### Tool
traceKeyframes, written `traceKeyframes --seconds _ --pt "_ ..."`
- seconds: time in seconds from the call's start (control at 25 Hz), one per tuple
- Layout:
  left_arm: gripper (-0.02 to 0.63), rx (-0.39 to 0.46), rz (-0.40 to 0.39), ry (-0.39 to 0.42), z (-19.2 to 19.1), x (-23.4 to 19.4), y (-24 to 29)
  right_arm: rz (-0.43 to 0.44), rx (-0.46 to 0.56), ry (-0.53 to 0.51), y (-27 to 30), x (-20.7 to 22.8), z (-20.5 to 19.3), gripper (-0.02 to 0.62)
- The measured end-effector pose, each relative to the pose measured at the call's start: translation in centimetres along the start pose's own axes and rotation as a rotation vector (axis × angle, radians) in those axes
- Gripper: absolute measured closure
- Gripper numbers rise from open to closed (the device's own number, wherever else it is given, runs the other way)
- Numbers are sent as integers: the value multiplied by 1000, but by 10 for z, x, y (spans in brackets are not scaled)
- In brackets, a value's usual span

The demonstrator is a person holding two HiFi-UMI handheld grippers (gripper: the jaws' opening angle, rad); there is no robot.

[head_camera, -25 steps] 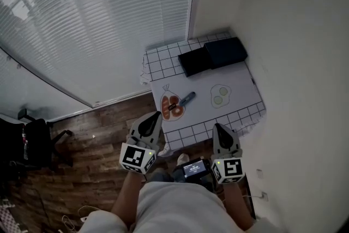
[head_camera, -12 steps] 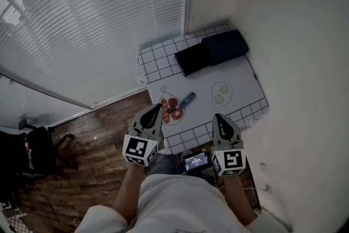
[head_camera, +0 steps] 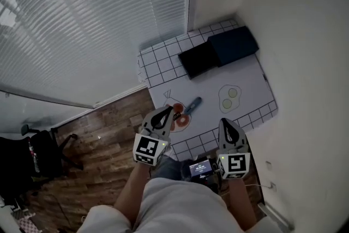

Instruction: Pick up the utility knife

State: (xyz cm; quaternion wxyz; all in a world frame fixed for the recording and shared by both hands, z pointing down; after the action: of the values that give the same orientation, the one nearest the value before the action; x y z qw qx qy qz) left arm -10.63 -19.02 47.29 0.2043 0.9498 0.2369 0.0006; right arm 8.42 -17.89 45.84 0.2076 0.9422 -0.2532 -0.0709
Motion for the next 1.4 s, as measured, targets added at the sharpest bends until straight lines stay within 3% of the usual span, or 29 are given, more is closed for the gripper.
traceKeyframes --seconds 0.8,1.12,1.4 --pt "598 -190 -101 -7 -72 1 71 -21 -78 75 42 13 -51 589" --pt "598 -315 -167 64 -108 6 96 17 -117 61 59 2 -71 589" --pt "597 -394 -226 1 -133 10 105 17 -151 63 71 4 -85 589"
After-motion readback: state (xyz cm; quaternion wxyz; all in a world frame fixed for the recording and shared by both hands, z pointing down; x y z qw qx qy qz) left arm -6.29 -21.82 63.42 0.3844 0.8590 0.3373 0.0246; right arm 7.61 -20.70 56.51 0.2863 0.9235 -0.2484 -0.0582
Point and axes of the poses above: the fingertips, and each gripper's own axes: y forward along the fingers, x to its right, z out of its top, the point moved 2 cm from there along -y, backward along the fingers, and after that the axes turned 4 degrees about -x, right-handed, at the moved point
